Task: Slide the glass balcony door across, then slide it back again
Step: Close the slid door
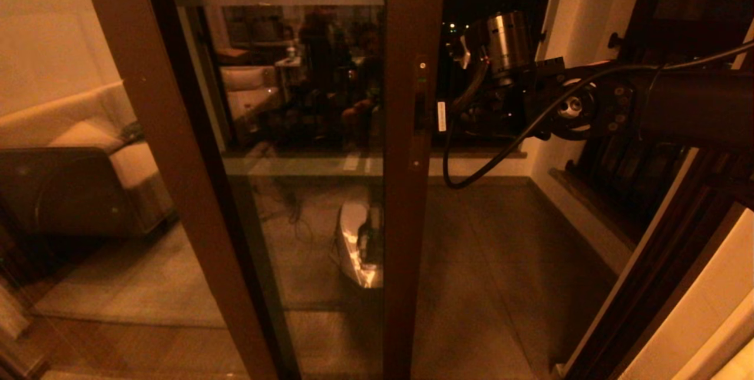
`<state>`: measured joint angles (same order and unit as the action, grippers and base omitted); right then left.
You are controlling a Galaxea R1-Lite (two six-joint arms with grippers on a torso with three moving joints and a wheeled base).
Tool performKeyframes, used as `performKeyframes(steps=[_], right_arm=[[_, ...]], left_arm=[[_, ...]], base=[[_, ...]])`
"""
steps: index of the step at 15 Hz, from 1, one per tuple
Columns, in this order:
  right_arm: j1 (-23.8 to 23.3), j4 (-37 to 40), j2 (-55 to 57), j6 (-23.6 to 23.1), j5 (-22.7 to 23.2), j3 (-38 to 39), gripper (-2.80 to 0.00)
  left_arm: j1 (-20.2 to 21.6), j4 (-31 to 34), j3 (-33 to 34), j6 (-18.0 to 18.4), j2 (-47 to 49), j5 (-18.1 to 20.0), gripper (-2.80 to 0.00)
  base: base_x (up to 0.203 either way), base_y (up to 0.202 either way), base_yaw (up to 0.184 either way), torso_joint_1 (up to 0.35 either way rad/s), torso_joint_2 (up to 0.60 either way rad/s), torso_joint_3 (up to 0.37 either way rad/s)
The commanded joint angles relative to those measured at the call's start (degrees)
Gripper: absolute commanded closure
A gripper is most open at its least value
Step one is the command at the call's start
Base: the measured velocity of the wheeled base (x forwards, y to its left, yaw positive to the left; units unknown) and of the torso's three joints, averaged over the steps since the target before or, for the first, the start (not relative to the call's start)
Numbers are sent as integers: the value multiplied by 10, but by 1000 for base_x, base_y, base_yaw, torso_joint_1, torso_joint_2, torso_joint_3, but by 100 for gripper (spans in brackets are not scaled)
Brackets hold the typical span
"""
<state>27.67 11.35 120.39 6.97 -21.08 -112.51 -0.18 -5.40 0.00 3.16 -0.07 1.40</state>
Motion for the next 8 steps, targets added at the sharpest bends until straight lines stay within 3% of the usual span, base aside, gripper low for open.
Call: performKeyframes(steps=[1, 8], right_arm=[[-5, 0, -4, 1, -3, 0, -280], [-18, 1, -4, 1, -3, 0, -280]], left_arm=[[0, 0, 20, 0, 0, 0, 0], [0, 0, 20, 0, 0, 0, 0]], base=[[0, 0, 0, 0, 0, 0], [0, 0, 0, 0, 0, 0]])
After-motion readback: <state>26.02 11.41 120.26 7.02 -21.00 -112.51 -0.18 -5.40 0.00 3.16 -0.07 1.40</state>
